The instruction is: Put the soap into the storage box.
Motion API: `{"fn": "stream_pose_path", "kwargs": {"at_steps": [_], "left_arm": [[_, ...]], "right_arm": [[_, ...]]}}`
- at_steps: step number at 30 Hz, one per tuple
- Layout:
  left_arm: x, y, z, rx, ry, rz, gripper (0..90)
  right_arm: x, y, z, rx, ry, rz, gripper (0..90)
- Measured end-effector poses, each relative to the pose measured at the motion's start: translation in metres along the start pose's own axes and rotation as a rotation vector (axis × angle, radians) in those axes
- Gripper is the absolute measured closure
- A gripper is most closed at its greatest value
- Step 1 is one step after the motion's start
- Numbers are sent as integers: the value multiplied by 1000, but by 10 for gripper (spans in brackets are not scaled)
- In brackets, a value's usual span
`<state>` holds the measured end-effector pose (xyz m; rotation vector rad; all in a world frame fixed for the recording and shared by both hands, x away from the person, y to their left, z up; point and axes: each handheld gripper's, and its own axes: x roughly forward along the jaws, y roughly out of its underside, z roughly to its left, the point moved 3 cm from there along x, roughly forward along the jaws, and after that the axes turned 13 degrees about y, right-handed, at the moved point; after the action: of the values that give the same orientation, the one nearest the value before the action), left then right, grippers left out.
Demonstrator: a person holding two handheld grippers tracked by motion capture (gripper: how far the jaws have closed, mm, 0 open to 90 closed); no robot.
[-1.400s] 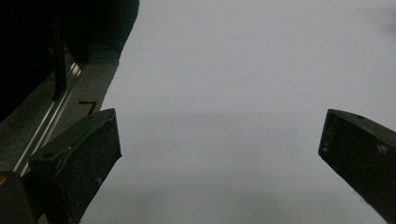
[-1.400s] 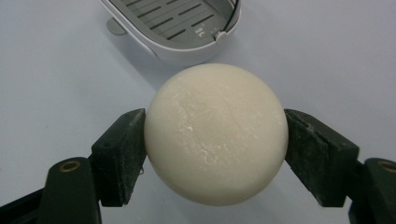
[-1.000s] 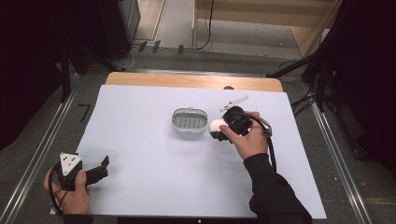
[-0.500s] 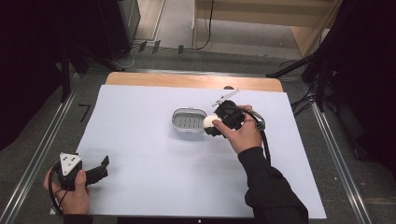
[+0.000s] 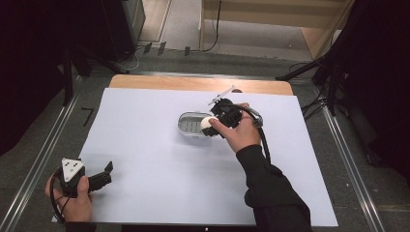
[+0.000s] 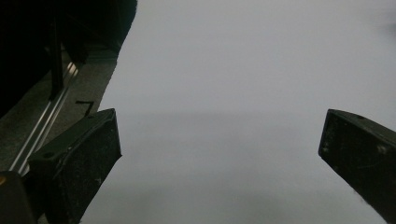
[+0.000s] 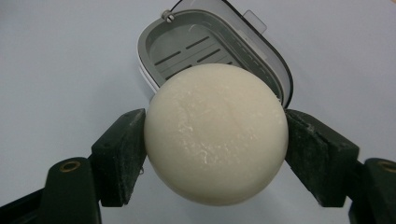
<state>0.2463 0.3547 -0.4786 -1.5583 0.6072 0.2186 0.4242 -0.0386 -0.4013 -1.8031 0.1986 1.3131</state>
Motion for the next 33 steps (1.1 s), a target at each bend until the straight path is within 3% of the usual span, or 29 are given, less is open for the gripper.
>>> {"fn": "stream_pose_path", "kwargs": {"at_steps": [16, 33], "left_arm": [[0, 0, 0, -6, 5, -1, 0], [0, 0, 0, -9, 8, -2, 0]], "right_arm": [[20, -17, 8, 25, -19, 23, 254], [37, -29, 11, 48, -5, 43, 254]]}}
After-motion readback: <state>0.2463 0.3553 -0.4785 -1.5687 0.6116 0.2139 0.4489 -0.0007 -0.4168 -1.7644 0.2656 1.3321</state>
